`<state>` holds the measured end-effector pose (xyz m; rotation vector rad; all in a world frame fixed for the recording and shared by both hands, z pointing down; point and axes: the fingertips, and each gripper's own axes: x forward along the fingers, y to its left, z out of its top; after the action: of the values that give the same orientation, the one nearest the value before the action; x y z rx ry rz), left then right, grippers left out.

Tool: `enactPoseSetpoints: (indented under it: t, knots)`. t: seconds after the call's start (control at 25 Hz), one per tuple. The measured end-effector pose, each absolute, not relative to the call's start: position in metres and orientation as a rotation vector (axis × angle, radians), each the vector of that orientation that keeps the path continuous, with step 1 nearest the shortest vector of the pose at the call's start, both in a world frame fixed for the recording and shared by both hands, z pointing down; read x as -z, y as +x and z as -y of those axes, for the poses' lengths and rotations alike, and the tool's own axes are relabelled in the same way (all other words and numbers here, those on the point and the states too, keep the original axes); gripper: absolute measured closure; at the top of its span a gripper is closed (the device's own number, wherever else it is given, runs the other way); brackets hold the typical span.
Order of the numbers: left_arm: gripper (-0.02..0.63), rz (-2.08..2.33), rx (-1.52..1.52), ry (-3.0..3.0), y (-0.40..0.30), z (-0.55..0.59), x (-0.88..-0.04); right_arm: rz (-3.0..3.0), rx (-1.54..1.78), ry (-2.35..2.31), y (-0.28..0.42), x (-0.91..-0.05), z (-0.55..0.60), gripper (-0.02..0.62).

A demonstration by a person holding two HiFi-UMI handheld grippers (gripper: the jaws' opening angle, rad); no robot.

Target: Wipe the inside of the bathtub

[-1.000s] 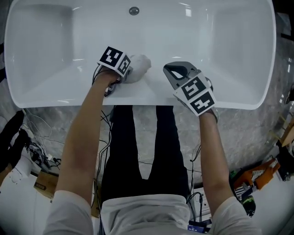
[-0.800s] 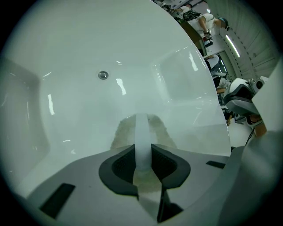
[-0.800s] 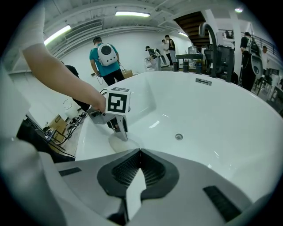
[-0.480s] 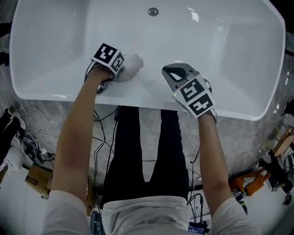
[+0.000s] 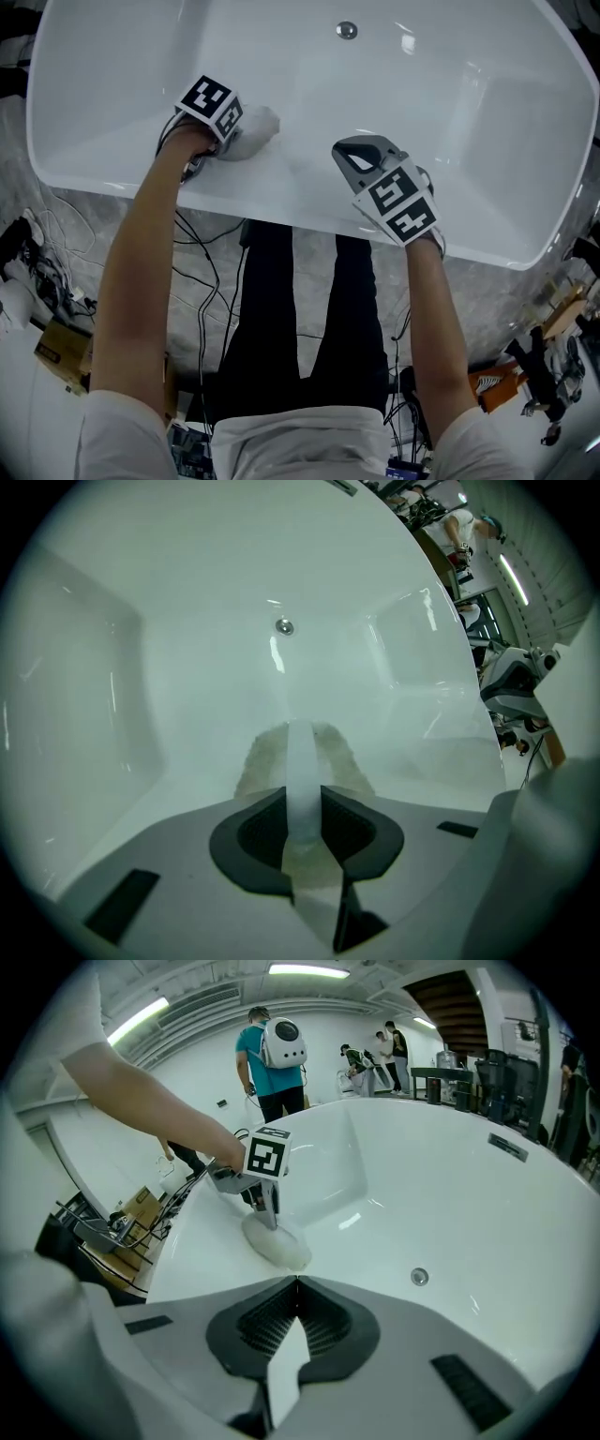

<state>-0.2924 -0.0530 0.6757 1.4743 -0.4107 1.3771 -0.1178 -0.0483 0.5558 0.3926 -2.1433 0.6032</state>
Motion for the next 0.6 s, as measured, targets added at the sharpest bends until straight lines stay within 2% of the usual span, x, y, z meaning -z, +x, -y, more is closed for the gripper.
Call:
enactPoseSetpoints:
  t: [0.6]
  knots:
    - [0.517,0.439,-1.564,1.370,-0.430,0.072,-0.685,2.156,-0.577,0.254,-0.183,-0.570,0.053,0.575]
